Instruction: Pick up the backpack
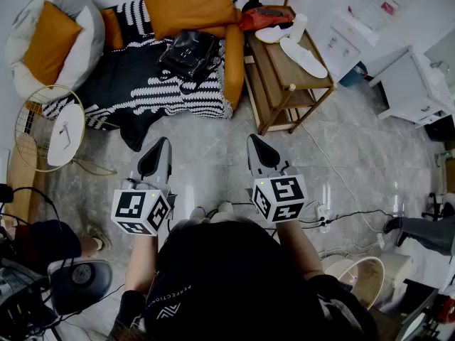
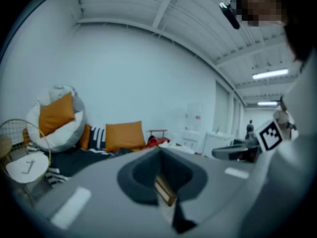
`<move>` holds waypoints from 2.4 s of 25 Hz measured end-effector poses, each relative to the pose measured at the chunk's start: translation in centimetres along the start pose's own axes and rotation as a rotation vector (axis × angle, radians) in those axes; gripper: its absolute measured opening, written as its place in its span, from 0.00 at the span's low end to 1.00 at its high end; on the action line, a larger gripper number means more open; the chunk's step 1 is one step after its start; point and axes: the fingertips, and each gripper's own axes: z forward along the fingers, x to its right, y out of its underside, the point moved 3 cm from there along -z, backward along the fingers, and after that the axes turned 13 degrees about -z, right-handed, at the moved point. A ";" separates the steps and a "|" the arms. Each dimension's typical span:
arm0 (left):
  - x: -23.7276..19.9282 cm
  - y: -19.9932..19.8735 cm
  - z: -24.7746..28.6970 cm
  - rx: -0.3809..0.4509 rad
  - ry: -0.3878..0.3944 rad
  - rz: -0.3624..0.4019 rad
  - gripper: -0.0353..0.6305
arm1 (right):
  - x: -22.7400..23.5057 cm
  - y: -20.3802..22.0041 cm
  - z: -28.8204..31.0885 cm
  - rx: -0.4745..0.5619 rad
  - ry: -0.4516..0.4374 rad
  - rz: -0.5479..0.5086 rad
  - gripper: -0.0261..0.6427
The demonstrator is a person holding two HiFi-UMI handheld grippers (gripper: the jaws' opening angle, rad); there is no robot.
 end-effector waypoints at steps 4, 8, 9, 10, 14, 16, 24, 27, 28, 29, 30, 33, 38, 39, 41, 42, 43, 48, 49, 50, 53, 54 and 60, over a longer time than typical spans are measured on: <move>0.6 1.4 0.1 -0.012 -0.024 0.000 0.06 | 1.0 1.1 -0.3 0.009 -0.005 0.019 0.03; 0.7 2.1 0.1 -0.026 -0.040 -0.007 0.06 | 1.1 1.8 0.2 0.004 -0.042 0.051 0.03; 0.5 2.2 0.0 -0.030 -0.046 -0.011 0.06 | 0.9 1.8 0.5 0.000 -0.052 0.050 0.03; 0.3 2.2 0.1 -0.036 -0.052 -0.015 0.06 | 0.8 1.8 0.7 -0.002 -0.061 0.048 0.03; -0.5 2.7 0.9 -0.066 -0.070 -0.004 0.06 | 0.8 2.2 2.0 -0.020 -0.079 0.045 0.03; -1.0 2.8 1.6 -0.082 -0.076 0.002 0.06 | 1.0 2.3 2.7 -0.031 -0.081 0.047 0.03; -5.1 2.1 5.5 -0.103 -0.061 -0.010 0.06 | 1.0 2.4 7.4 -0.075 -0.073 0.049 0.03; -6.5 1.3 7.5 -0.111 -0.046 -0.017 0.06 | 1.2 2.0 9.8 -0.093 -0.078 0.049 0.03; -7.0 1.1 8.2 -0.114 -0.040 -0.021 0.06 | 1.3 2.0 10.6 -0.101 -0.077 0.051 0.03; -7.4 0.8 8.8 -0.118 -0.035 -0.024 0.06 | 1.4 1.9 11.4 -0.109 -0.075 0.054 0.03; -7.9 0.6 9.5 -0.123 -0.032 -0.026 0.06 | 1.5 1.8 12.2 -0.117 -0.072 0.056 0.03; -9.7 -0.4 11.4 -0.138 -0.020 -0.027 0.06 | 1.6 1.2 14.8 -0.128 -0.068 0.060 0.03; -12.1 -1.7 14.2 -0.171 0.036 -0.031 0.06 | 1.3 0.6 18.7 -0.138 -0.068 0.080 0.03; -12.6 -2.0 14.7 -0.174 0.040 -0.028 0.06 | 1.2 0.4 19.5 -0.142 -0.067 0.078 0.03; -13.7 -2.4 15.6 -0.183 0.051 -0.028 0.06 | 0.9 0.0 21.2 -0.149 -0.071 0.075 0.03; -14.3 -2.6 16.0 -0.189 0.056 -0.028 0.06 | 0.7 -0.2 22.0 -0.152 -0.075 0.074 0.03; -14.8 -2.7 16.4 -0.196 0.061 -0.026 0.06 | 0.6 -0.4 22.8 -0.155 -0.080 0.074 0.03; -17.5 -2.9 17.8 -0.241 0.059 -0.006 0.06 | -0.2 -1.1 26.4 -0.170 -0.088 0.077 0.03; -18.1 -2.9 18.0 -0.249 0.059 -0.005 0.06 | -0.4 -1.2 27.0 -0.174 -0.087 0.079 0.03; -18.6 -2.9 18.3 -0.257 0.058 -0.005 0.06 | -0.5 -1.3 27.6 -0.178 -0.087 0.084 0.03; -20.0 -3.2 19.0 -0.271 0.066 0.002 0.06 | -0.9 -1.2 29.1 -0.189 -0.085 0.101 0.03; -20.4 -3.3 19.2 -0.273 0.070 0.010 0.06 | -1.0 -1.2 29.6 -0.193 -0.084 0.106 0.03; -22.4 -3.5 20.2 -0.297 0.079 0.042 0.06 | -1.7 -0.9 32.0 -0.214 -0.071 0.117 0.03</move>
